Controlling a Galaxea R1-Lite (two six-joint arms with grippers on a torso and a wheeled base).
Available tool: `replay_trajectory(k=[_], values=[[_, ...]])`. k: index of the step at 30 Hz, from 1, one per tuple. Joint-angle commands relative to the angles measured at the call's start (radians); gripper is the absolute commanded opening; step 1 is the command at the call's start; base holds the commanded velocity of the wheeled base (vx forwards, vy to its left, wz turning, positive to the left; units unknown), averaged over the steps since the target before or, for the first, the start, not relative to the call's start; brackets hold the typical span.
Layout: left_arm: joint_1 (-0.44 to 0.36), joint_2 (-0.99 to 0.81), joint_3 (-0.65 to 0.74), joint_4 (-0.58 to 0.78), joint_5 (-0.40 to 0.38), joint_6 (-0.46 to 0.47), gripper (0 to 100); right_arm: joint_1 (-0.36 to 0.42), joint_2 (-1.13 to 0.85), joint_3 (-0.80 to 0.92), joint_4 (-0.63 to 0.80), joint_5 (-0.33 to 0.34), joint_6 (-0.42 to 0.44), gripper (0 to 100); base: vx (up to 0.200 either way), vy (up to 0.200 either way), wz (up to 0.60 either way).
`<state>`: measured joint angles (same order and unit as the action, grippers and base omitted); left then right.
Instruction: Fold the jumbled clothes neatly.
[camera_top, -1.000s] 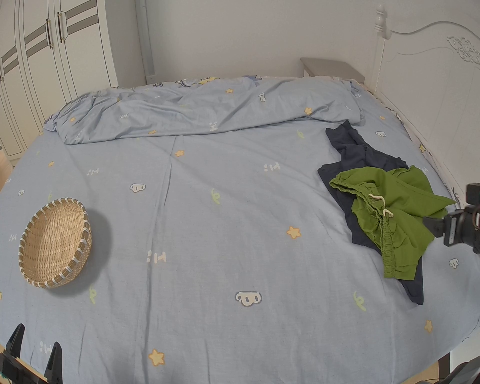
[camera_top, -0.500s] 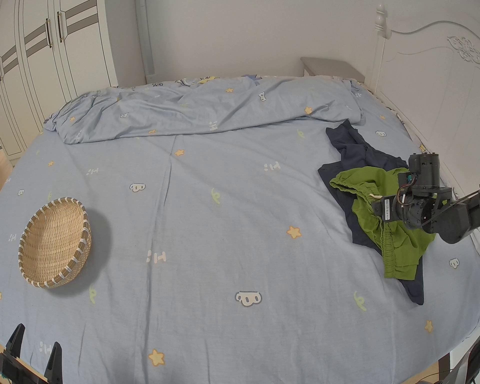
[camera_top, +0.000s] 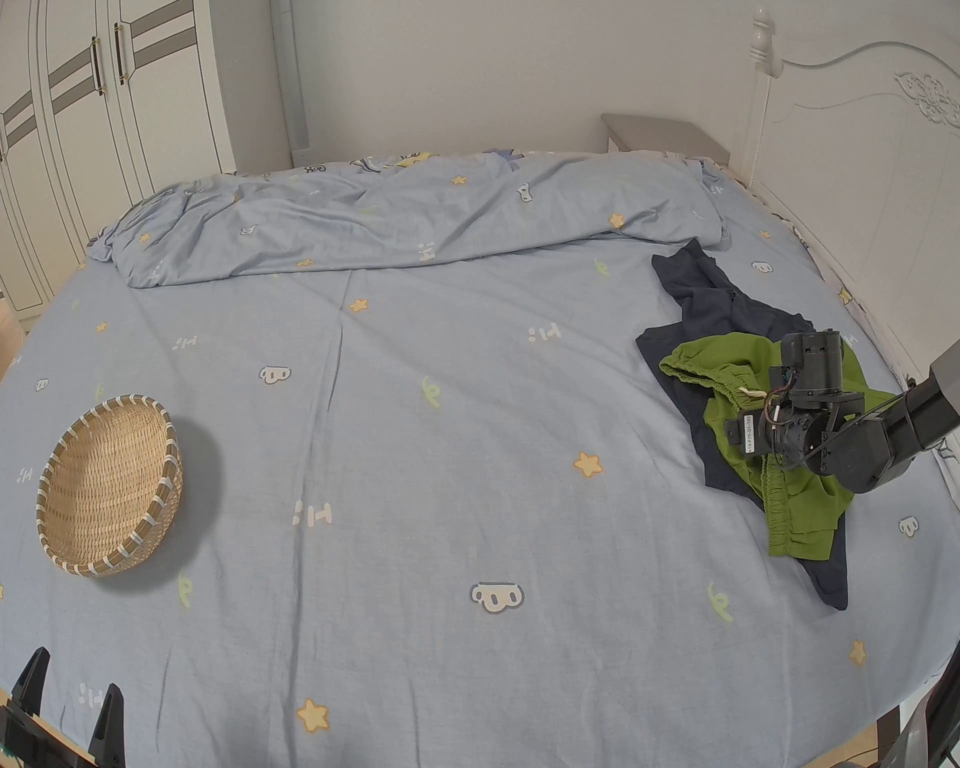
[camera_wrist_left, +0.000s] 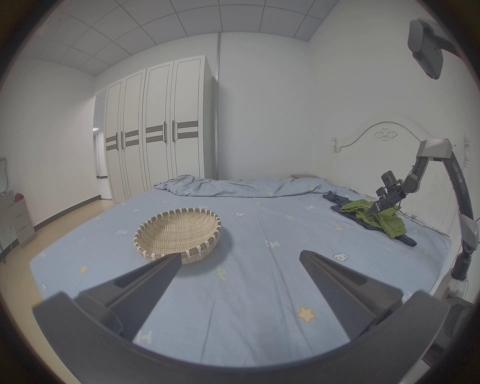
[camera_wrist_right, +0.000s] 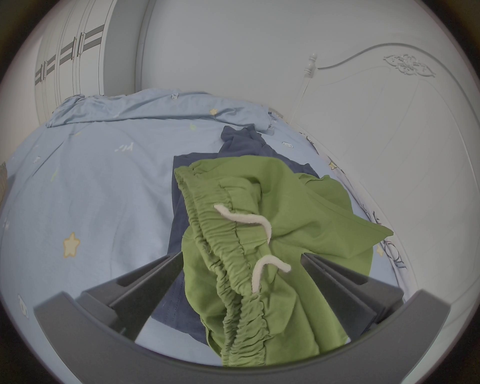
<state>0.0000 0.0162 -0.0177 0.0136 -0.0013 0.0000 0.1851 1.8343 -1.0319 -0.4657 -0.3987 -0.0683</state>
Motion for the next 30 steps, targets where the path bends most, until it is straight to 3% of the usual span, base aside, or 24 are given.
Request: replay_trajectory(k=[1, 4, 5, 23, 28, 30], values=[[0.000, -0.015, 0.010, 0.000, 0.000, 0.000, 100, -0.003, 0.025, -0.002, -0.002, 0.000, -0.001, 100, 0.000, 0.000, 0.00], [0.000, -0.015, 0.010, 0.000, 0.000, 0.000, 100, -0.003, 0.026, -0.002, -0.002, 0.000, 0.001, 100, 0.000, 0.000, 0.00], [0.000, -0.015, 0.010, 0.000, 0.000, 0.000, 100, -0.004, 0.028, -0.004, -0.002, 0.001, -0.001, 0, 0.000, 0.000, 0.00], [0.000, -0.015, 0.010, 0.000, 0.000, 0.000, 100, 0.020, 0.026, -0.060, -0.001, 0.004, -0.001, 0, 0.000, 0.000, 0.00], [0.000, -0.015, 0.010, 0.000, 0.000, 0.000, 100, 0.063, -0.030, -0.220, 0.251, 0.008, 0.061, 0, 0.000, 0.000, 0.00], [0.000, -0.015, 0.010, 0.000, 0.000, 0.000, 100, 0.139, -0.079, -0.326, 0.476, 0.017, 0.217, 0, 0.000, 0.000, 0.00]])
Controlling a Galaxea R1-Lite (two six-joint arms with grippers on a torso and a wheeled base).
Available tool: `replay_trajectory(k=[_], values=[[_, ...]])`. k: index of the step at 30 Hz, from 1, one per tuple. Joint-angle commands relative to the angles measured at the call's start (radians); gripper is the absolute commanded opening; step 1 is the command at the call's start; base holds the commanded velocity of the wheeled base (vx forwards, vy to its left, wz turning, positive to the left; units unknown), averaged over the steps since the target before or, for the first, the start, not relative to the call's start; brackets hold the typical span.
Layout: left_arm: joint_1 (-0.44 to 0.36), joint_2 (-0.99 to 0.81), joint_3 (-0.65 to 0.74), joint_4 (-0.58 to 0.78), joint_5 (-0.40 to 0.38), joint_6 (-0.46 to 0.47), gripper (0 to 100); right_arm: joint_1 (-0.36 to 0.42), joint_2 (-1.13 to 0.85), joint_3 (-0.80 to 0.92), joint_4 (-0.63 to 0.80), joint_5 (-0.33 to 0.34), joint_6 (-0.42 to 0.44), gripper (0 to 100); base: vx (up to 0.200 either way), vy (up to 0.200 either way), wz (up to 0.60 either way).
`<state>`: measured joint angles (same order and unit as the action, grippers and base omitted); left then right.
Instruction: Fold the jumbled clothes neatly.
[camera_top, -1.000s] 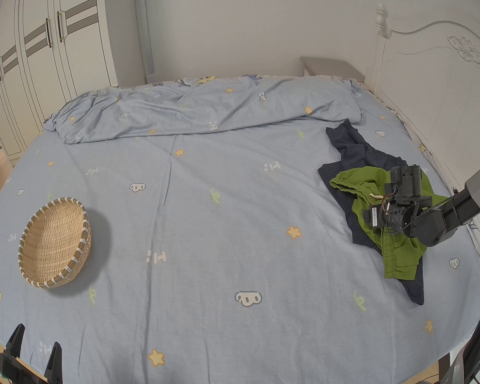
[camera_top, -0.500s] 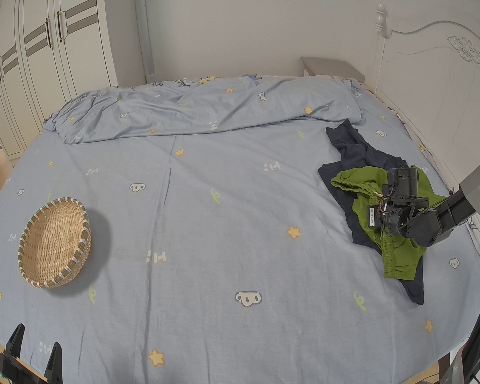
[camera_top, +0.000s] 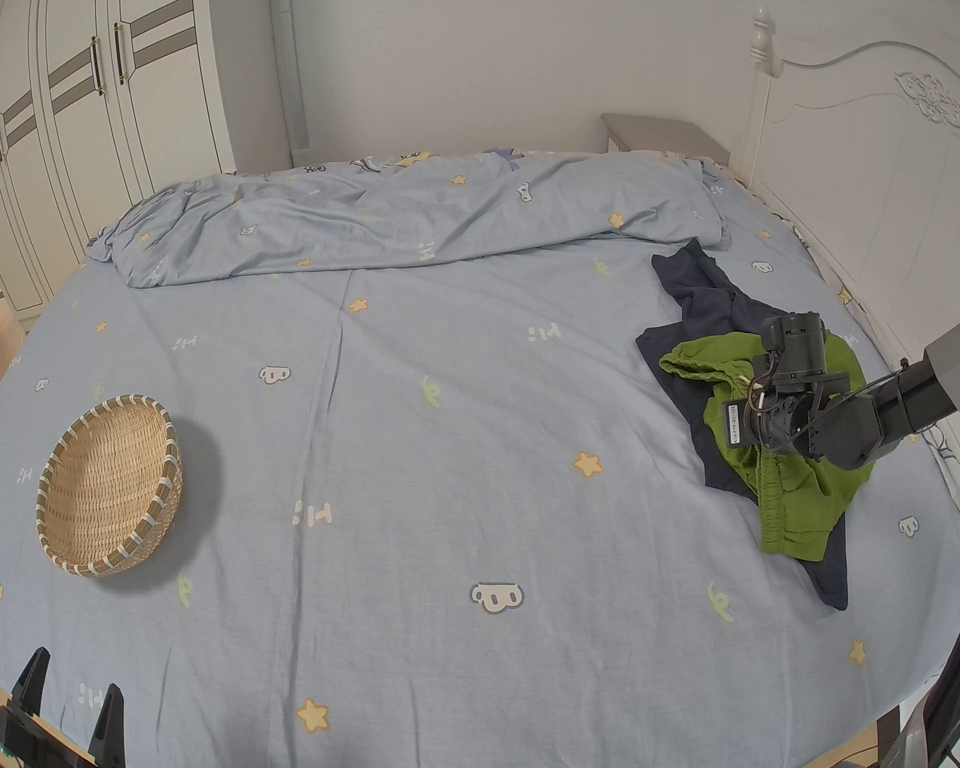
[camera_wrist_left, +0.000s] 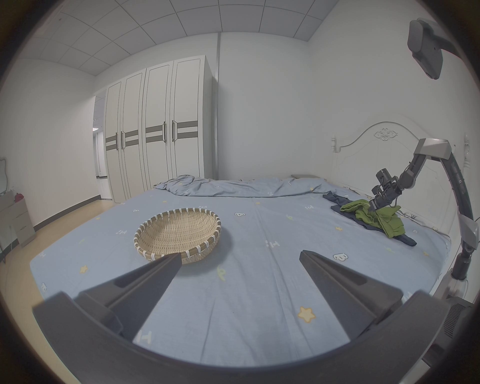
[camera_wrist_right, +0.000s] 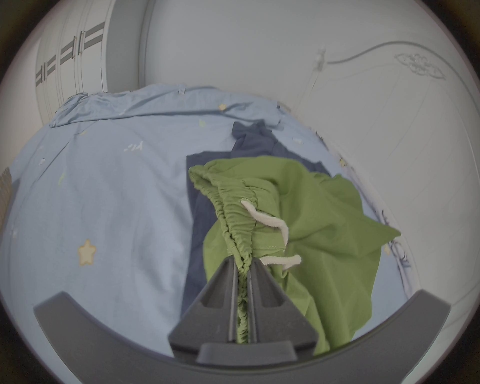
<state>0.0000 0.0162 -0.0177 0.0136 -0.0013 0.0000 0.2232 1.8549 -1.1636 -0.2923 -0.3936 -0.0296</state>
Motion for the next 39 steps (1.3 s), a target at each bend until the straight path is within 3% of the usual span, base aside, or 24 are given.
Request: replay_trajectory(k=[1, 3, 6, 14, 15, 21, 29, 31, 35, 39], values=[[0.000, -0.015, 0.010, 0.000, 0.000, 0.000, 100, 0.130, -0.114, -0.234, 0.383, 0.021, 0.238, 0, 0.000, 0.000, 0.00], [0.000, -0.015, 0.010, 0.000, 0.000, 0.000, 100, 0.176, -0.126, -0.278, 0.489, 0.068, 0.307, 0, 0.000, 0.000, 0.00], [0.000, -0.015, 0.010, 0.000, 0.000, 0.000, 100, 0.231, -0.137, -0.294, 0.524, 0.133, 0.336, 0, 0.000, 0.000, 0.00], [0.000, -0.015, 0.010, 0.000, 0.000, 0.000, 100, 0.363, -0.137, -0.327, 0.522, 0.139, 0.343, 0, 0.000, 0.000, 0.00], [0.000, -0.015, 0.010, 0.000, 0.000, 0.000, 100, 0.412, -0.137, -0.334, 0.522, 0.134, 0.347, 0, 0.000, 0.000, 0.00], [0.000, -0.015, 0.010, 0.000, 0.000, 0.000, 100, 0.527, -0.132, -0.364, 0.524, 0.134, 0.349, 0, 0.000, 0.000, 0.00], [0.000, -0.015, 0.010, 0.000, 0.000, 0.000, 100, 0.685, -0.072, -0.522, 0.529, 0.133, 0.381, 0, 0.000, 0.000, 0.00], [0.000, -0.015, 0.010, 0.000, 0.000, 0.000, 100, 0.696, -0.063, -0.542, 0.527, 0.133, 0.395, 0, 0.000, 0.000, 0.00], [0.000, -0.015, 0.010, 0.000, 0.000, 0.000, 100, 0.734, -0.037, -0.645, 0.524, 0.136, 0.508, 0, 0.000, 0.000, 0.00], [0.000, -0.015, 0.010, 0.000, 0.000, 0.000, 100, 0.743, -0.031, -0.673, 0.509, 0.139, 0.545, 0, 0.000, 0.000, 0.00]])
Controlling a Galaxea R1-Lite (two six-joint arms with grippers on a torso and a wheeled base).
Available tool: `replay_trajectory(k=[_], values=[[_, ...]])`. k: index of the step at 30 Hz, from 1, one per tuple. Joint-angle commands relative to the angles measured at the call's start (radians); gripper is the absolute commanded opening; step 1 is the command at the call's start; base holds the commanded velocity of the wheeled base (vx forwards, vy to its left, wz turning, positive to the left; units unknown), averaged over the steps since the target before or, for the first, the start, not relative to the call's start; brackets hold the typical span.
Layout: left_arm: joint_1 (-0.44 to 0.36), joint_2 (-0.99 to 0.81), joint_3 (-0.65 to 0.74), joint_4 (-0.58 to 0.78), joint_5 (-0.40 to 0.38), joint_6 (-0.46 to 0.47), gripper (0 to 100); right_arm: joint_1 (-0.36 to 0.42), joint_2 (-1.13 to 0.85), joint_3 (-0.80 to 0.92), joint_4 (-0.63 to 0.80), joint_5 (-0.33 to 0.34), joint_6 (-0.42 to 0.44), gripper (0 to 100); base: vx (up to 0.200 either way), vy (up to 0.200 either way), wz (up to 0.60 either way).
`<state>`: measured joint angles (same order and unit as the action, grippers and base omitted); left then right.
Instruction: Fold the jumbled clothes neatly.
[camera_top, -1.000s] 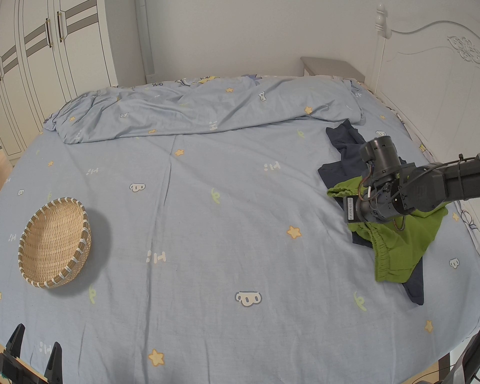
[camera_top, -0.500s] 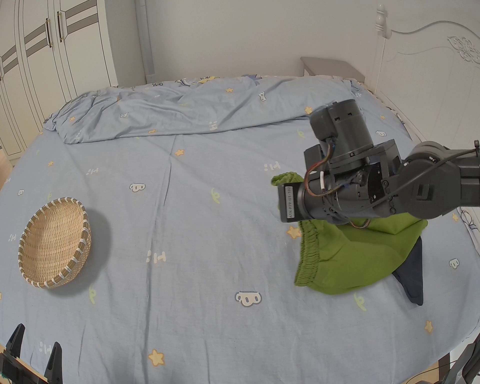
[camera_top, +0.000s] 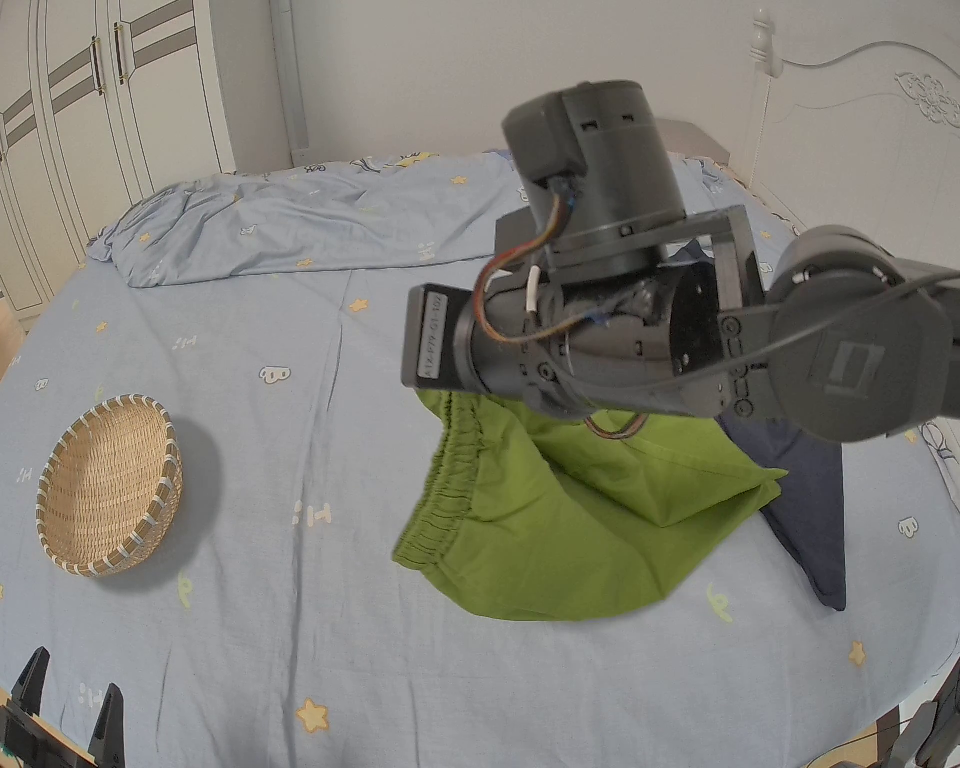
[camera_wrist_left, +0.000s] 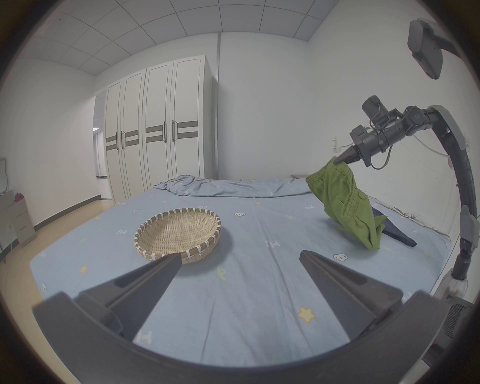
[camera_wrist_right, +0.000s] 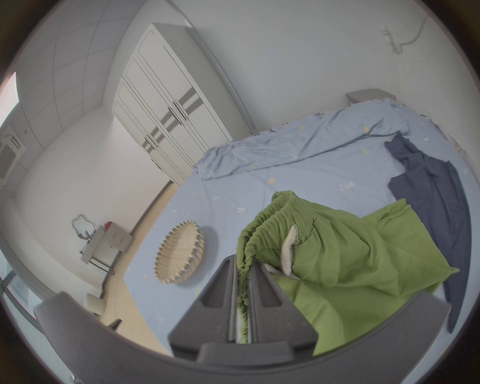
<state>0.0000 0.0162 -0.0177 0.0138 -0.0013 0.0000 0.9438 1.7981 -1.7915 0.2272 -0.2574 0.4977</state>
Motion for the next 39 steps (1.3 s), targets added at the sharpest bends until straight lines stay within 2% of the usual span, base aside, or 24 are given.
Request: replay_trajectory(k=[1, 5, 22, 23, 33, 37, 39], values=[[0.000, -0.015, 0.010, 0.000, 0.000, 0.000, 100, 0.024, 0.027, -0.046, -0.017, 0.003, 0.019, 0, 0.000, 0.000, 0.00], [0.000, -0.015, 0.010, 0.000, 0.000, 0.000, 100, 0.046, 0.046, -0.054, -0.058, -0.008, 0.010, 0, 0.000, 0.000, 0.00], [0.000, -0.015, 0.010, 0.000, 0.000, 0.000, 100, 0.039, 0.170, -0.034, -0.058, -0.013, -0.014, 0, 0.000, 0.000, 0.00], [0.000, -0.015, 0.010, 0.000, 0.000, 0.000, 100, 0.038, 0.176, -0.034, -0.058, -0.009, -0.014, 100, 0.000, 0.000, 0.00], [0.000, -0.015, 0.010, -0.002, 0.000, 0.000, 100, 0.032, 0.213, 0.015, -0.057, -0.014, -0.051, 100, 0.000, 0.000, 0.00], [0.000, -0.015, 0.010, 0.000, 0.000, 0.002, 100, 0.000, 0.190, 0.066, -0.058, -0.014, -0.044, 100, 0.000, 0.000, 0.00], [0.000, -0.015, 0.010, 0.000, 0.000, 0.002, 100, -0.037, 0.113, 0.126, -0.058, -0.014, -0.042, 100, 0.000, 0.000, 0.00]])
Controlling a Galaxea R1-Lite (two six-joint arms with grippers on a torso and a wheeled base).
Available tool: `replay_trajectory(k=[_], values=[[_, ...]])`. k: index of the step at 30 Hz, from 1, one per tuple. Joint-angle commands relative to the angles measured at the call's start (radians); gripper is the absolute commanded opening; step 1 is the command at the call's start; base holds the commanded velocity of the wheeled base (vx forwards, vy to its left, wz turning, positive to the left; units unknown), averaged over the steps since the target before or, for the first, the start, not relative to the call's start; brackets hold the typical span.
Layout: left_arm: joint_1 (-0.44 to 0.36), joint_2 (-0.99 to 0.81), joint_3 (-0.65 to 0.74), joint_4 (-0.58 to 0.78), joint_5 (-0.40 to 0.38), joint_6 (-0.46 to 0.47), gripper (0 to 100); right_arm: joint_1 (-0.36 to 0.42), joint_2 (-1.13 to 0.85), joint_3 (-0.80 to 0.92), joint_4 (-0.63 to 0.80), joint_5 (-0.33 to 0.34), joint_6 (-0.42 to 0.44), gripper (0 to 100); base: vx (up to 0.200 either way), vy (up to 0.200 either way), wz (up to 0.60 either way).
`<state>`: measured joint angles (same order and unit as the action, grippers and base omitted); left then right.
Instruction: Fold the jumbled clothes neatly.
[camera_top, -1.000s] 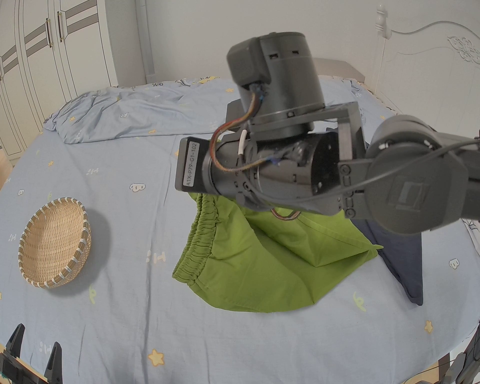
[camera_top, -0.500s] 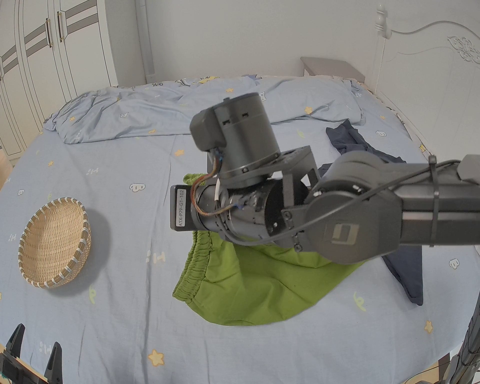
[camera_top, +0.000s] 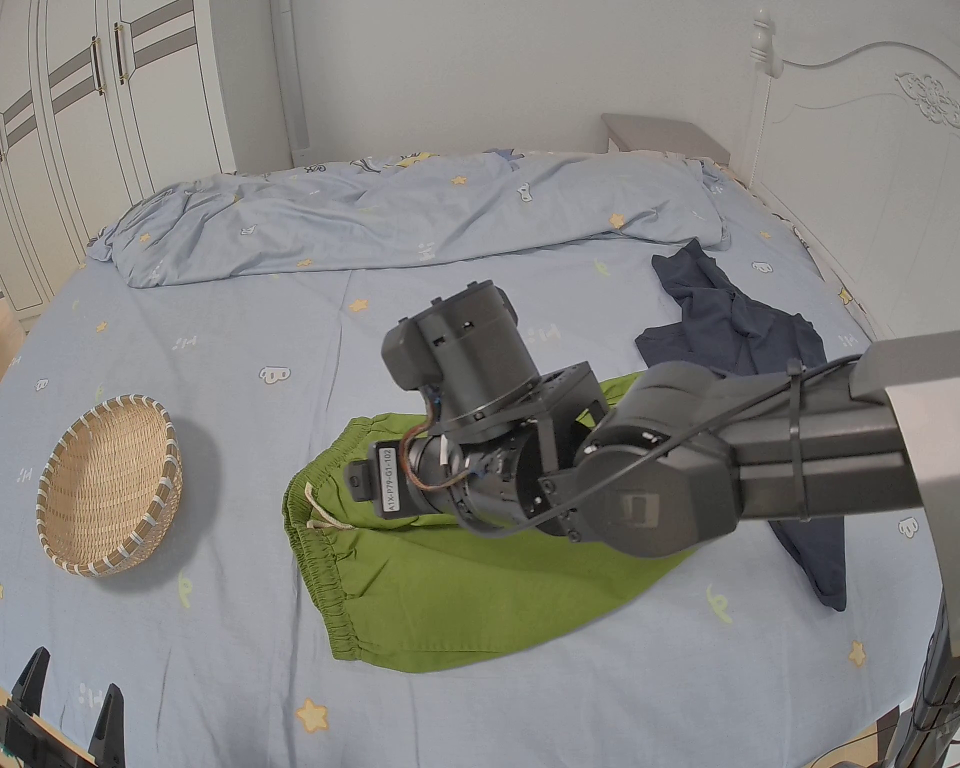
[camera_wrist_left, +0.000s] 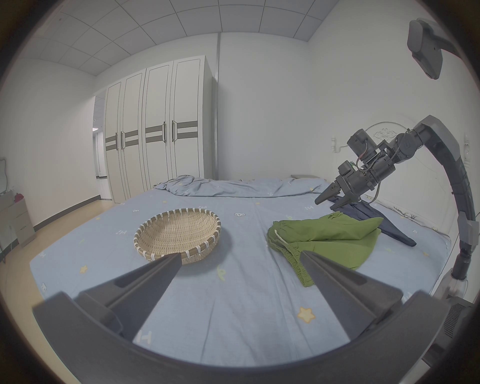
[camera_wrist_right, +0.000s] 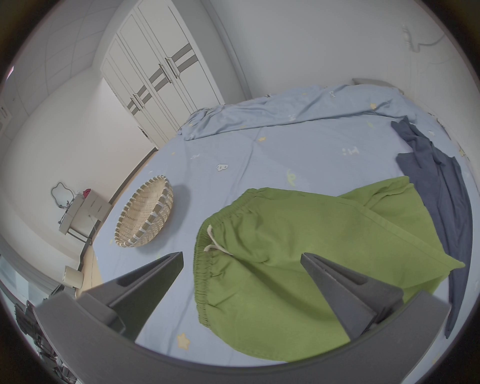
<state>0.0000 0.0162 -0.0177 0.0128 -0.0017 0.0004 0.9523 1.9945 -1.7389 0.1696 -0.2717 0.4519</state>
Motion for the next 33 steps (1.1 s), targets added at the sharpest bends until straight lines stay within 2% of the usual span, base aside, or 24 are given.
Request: replay_trajectory(k=[1, 3, 5, 7, 8, 12, 18, 19, 21, 22, 23, 25, 27, 28, 30, 31, 32, 33], values=[[0.000, -0.015, 0.010, 0.001, 0.000, 0.003, 100, -0.089, -0.160, 0.144, -0.001, 0.009, -0.001, 100, 0.000, 0.000, 0.00], [0.000, -0.015, 0.010, 0.001, 0.000, 0.004, 100, -0.112, -0.198, 0.177, -0.001, 0.011, -0.002, 100, 0.000, 0.000, 0.00], [0.000, -0.015, 0.010, 0.001, -0.001, 0.016, 100, -0.193, -0.327, 0.286, -0.001, 0.019, 0.004, 100, 0.000, 0.000, 0.00], [0.000, -0.015, 0.010, 0.001, -0.001, 0.016, 100, -0.193, -0.327, 0.286, -0.001, 0.019, 0.004, 100, 0.000, 0.000, 0.00], [0.000, -0.015, 0.013, -0.007, -0.003, 0.029, 100, -0.277, -0.439, 0.389, -0.001, 0.034, 0.016, 100, 0.000, 0.000, 0.00], [-0.002, -0.016, 0.015, -0.014, -0.003, 0.029, 100, -0.388, -0.508, 0.495, 0.001, 0.040, 0.011, 100, 0.000, 0.000, 0.00], [0.000, -0.016, 0.004, -0.030, -0.003, 0.035, 100, -0.461, -0.543, 0.596, -0.001, 0.040, 0.007, 100, 0.000, 0.000, 0.00], [-0.020, 0.067, -0.189, -0.079, -0.015, -0.037, 100, -0.475, -0.549, 0.618, -0.004, 0.042, 0.007, 100, 0.000, 0.000, 0.00], [-0.104, 0.301, -0.616, -0.070, 0.025, -0.326, 100, -0.494, -0.551, 0.633, -0.012, 0.043, 0.007, 100, 0.000, 0.000, 0.00], [-0.112, 0.318, -0.653, -0.057, 0.029, -0.356, 100, -0.495, -0.551, 0.634, -0.013, 0.043, 0.007, 100, 0.000, 0.000, 0.00], [-0.127, 0.403, -0.785, 0.035, 0.016, -0.375, 100, -0.498, -0.556, 0.642, -0.019, 0.042, 0.010, 100, 0.000, 0.000, 0.00], [-0.143, 0.533, -0.795, 0.171, -0.055, -0.301, 100, -0.509, -0.582, 0.661, -0.024, 0.043, 0.010, 100, 0.000, 0.000, 0.00], [-0.149, 0.633, -0.754, 0.230, -0.109, -0.264, 100, -0.535, -0.612, 0.682, -0.024, 0.051, 0.007, 100, 0.000, 0.000, 0.00], [-0.149, 0.633, -0.754, 0.230, -0.109, -0.264, 100, -0.535, -0.612, 0.682, -0.024, 0.051, 0.007, 100, 0.000, 0.000, 0.00], [-0.158, 0.791, -0.679, 0.194, -0.159, -0.267, 100, -0.563, -0.668, 0.714, -0.022, 0.097, 0.004, 100, 0.000, 0.000, 0.00], [-0.158, 0.791, -0.679, 0.194, -0.159, -0.267, 100, -0.563, -0.668, 0.714, -0.022, 0.097, 0.004, 100, 0.000, 0.000, 0.00], [-0.169, 0.869, -0.647, 0.153, -0.196, -0.275, 100, -0.592, -0.688, 0.720, -0.019, 0.147, -0.006, 100, 0.000, 0.000, 0.00], [-0.176, 0.892, -0.634, 0.139, -0.218, -0.281, 100, -0.604, -0.691, 0.720, -0.018, 0.163, -0.012, 100, 0.000, 0.000, 0.00]])
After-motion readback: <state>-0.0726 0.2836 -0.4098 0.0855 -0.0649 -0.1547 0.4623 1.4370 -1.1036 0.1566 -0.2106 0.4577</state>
